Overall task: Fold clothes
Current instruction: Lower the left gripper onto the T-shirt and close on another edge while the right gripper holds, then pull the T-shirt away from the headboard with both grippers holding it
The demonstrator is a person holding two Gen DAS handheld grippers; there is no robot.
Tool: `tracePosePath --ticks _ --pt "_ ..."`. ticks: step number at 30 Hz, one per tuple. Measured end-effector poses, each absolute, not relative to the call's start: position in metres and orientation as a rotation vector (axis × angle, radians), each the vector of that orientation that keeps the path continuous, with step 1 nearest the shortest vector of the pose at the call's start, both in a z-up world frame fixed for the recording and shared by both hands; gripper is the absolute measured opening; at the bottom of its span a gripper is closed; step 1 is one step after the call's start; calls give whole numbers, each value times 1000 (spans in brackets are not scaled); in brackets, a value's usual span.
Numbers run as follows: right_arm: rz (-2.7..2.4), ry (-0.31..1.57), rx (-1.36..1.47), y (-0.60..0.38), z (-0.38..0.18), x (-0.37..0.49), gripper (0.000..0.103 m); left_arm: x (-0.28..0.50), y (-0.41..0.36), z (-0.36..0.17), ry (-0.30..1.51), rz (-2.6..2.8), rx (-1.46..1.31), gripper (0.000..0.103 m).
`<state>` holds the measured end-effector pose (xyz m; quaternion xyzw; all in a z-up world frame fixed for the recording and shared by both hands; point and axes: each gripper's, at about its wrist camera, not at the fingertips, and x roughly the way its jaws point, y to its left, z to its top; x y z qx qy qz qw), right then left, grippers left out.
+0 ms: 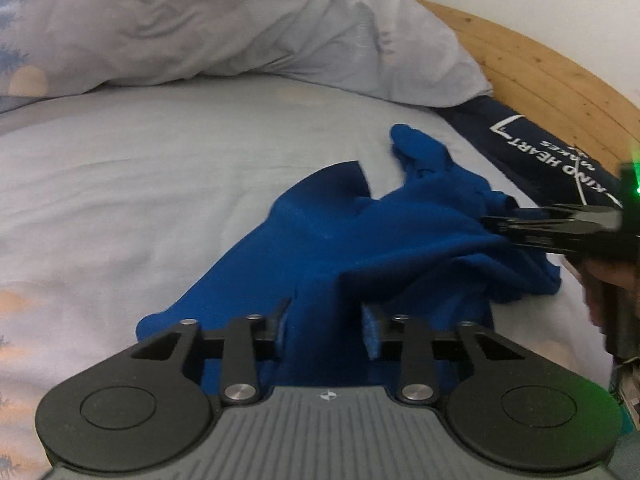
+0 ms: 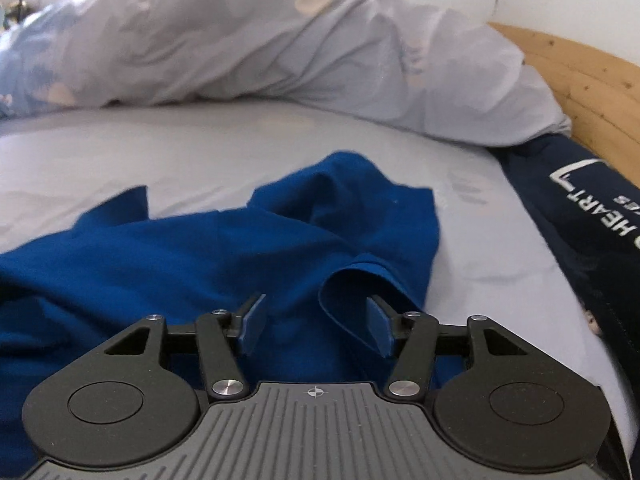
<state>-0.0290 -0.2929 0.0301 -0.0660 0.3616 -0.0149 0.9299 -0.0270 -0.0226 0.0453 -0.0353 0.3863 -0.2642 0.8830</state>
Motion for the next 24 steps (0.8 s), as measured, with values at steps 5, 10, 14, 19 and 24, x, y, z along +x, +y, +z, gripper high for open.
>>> tracePosePath --ticks 5,10,14,19,24 --pt "-69 750 -115 -299 29 -35 4 -37 -24 52 782 -606 -71 18" --pt "-125 679 -43 -323 58 -84 3 -66 -30 71 696 -623 29 17" --pt "-190 636 13 -345 79 -130 3 -85 -23 77 676 -643 78 17" --pt "-282 610 77 -371 100 -193 3 -100 -17 83 632 -638 176 27" --pt "-326 707 107 -391 93 -234 3 -120 -18 86 615 -816 198 52"
